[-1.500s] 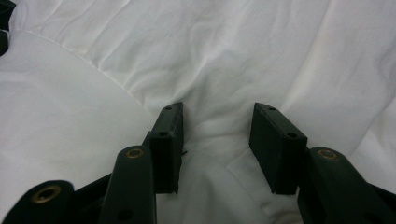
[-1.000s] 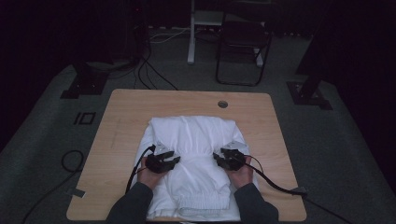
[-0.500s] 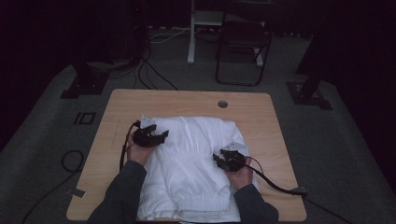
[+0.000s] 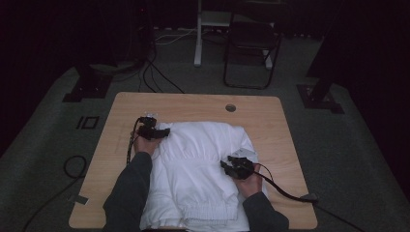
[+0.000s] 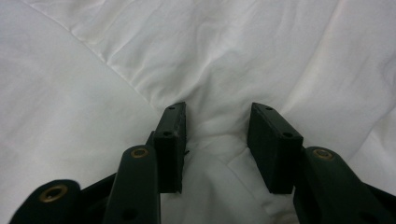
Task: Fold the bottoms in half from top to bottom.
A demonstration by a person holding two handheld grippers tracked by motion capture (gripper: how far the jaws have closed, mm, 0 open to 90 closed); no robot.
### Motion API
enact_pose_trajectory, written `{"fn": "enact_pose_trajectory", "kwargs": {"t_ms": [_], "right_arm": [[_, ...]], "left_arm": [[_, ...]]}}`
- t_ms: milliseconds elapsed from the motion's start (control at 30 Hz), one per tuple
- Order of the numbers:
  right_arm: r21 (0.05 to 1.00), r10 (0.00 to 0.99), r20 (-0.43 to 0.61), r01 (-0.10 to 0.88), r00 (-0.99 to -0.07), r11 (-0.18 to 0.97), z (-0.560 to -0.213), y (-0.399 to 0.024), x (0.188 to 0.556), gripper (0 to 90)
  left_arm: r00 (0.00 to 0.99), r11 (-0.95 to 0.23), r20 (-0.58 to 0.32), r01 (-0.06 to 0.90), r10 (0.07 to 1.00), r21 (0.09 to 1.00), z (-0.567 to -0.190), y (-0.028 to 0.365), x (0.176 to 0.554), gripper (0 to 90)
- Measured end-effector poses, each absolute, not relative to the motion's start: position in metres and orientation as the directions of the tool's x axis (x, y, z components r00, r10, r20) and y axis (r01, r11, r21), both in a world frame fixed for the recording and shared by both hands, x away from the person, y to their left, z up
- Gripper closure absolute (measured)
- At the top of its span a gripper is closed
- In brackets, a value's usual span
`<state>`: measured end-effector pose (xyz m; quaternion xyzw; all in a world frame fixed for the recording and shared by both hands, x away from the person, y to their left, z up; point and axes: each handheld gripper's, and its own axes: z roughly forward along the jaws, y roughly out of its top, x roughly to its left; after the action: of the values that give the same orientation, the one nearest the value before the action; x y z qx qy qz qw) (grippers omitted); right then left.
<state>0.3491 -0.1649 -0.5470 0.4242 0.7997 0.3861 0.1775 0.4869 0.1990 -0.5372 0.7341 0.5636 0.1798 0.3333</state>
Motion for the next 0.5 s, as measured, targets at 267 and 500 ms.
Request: {"fn": "enact_pose_trajectory", "kwargs": {"t_ms": [267,500], "right_arm": [[0.768,0.813,0.044,0.54,-0.581,0.345,-0.547,-0.165,0.342,56.7],[0.754,0.789,0.095,0.561,-0.607,0.341,-0.544,-0.17,0.342,55.4]], "left_arm": [[0.385,-0.17,-0.154,0.686,0.91,0.708,-0.538,0.2,0.47,57.2],[0.396,-0.159,-0.177,0.68,0.901,0.715,-0.54,0.201,0.46,72.4]]}}
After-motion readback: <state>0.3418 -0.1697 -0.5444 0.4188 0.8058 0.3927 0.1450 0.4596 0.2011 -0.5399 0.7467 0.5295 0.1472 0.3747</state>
